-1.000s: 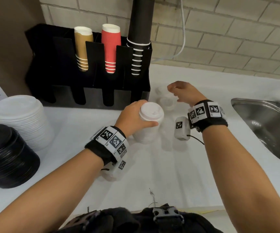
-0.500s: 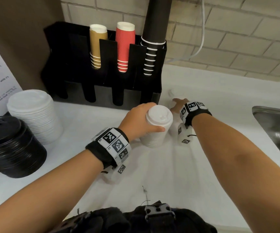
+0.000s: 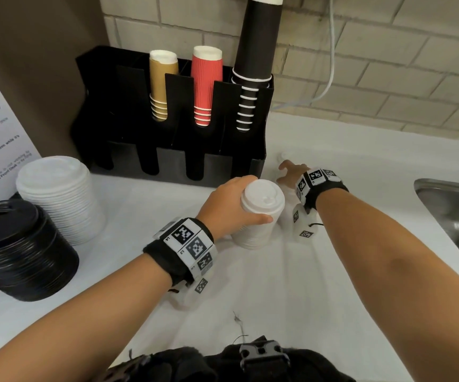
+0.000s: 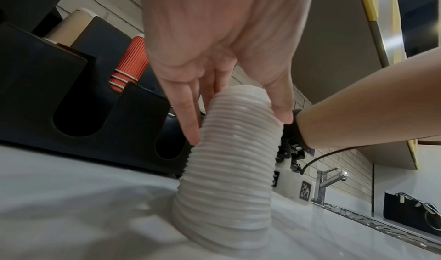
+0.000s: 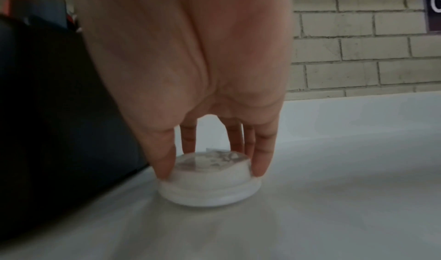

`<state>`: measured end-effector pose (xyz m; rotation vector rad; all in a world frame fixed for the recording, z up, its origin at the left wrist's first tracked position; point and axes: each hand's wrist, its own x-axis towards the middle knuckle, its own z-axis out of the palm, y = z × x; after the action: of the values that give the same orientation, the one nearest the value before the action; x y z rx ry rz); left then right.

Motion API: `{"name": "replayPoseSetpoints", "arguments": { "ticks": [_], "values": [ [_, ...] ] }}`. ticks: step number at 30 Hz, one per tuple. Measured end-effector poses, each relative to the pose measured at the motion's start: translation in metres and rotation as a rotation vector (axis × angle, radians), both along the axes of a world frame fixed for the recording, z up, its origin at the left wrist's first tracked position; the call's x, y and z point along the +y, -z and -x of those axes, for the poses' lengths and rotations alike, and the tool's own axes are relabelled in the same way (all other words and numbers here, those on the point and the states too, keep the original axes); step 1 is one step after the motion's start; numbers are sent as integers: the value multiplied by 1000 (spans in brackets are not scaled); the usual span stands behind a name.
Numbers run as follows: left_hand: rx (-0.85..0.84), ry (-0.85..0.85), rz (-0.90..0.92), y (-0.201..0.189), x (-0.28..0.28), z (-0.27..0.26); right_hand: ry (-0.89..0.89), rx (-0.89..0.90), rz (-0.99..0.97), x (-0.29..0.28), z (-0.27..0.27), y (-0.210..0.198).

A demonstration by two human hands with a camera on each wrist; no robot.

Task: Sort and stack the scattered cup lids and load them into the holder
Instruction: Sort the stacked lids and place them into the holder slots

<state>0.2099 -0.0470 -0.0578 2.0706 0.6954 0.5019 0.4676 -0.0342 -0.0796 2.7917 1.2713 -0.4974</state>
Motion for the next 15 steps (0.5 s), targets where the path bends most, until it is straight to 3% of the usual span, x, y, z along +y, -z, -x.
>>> {"name": "replayPoseSetpoints", "arguments": {
  "ticks": [2, 6, 8, 11, 15],
  "values": [
    [14, -7, -19, 1, 0, -1, 52, 50, -103, -7, 3, -11],
    [47, -30, -72, 4, -3, -3, 154, 417, -468, -34, 14, -41],
    [31, -57, -83, 5, -6, -4, 140, 507, -610, -49, 27, -54],
    [7, -88, -54, 6, -9, -4, 12, 568, -682, -71, 50, -66],
    [-26, -86, 3, 5, -9, -2, -215, 556, -638, -89, 76, -74]
  ]
}}
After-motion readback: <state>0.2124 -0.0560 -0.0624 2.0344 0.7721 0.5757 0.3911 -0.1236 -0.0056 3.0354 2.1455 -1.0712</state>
